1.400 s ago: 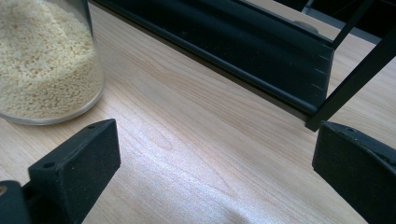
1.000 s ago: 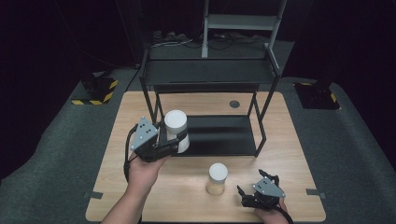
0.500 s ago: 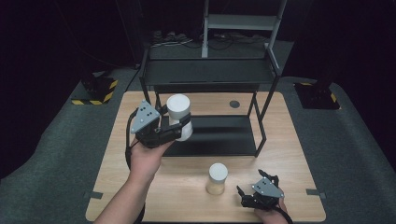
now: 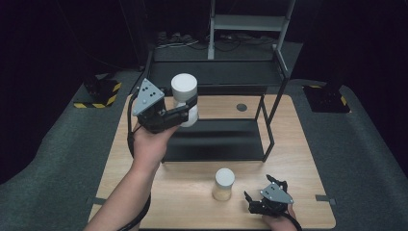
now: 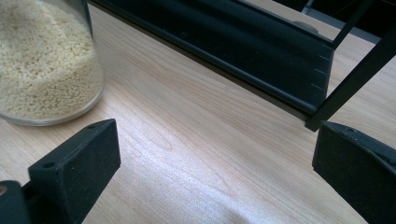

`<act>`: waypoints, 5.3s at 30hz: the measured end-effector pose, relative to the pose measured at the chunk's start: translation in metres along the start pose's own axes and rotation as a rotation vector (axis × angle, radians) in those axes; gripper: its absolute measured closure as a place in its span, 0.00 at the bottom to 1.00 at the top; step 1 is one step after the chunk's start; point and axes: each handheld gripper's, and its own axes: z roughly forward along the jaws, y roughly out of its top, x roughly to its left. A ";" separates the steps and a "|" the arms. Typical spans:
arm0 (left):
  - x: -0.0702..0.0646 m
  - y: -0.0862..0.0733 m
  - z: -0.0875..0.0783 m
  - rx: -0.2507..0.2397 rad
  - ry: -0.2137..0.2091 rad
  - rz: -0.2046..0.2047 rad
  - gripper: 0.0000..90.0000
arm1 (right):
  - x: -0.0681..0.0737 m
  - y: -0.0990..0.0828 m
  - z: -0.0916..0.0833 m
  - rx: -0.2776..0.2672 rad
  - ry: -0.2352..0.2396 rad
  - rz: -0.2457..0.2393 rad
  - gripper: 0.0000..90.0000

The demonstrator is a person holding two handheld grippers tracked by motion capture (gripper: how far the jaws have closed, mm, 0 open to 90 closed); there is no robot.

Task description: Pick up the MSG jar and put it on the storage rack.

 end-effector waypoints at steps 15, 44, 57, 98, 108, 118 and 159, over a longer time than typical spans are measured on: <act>0.008 0.025 0.025 -0.018 0.029 -0.050 0.39 | -0.002 -0.001 -0.001 -0.005 0.003 0.019 0.00; 0.019 0.047 0.079 -0.001 0.162 -0.037 0.39 | -0.003 -0.002 -0.001 -0.012 0.005 0.024 0.00; 0.024 0.045 0.095 0.007 0.190 -0.046 0.39 | -0.002 -0.003 -0.001 -0.014 0.003 0.019 0.00; 0.025 0.036 0.097 0.006 0.187 -0.087 0.34 | -0.004 -0.004 -0.002 -0.018 0.009 0.032 0.00; 0.016 0.035 0.096 -0.003 0.196 -0.078 0.00 | -0.005 -0.002 -0.001 -0.009 0.012 0.040 0.00; 0.010 0.031 0.082 0.004 0.195 -0.067 0.00 | -0.004 -0.003 -0.002 -0.011 0.012 0.037 0.00; -0.038 -0.047 -0.027 0.115 0.200 -0.013 0.00 | -0.002 -0.002 -0.001 -0.008 0.003 0.020 0.00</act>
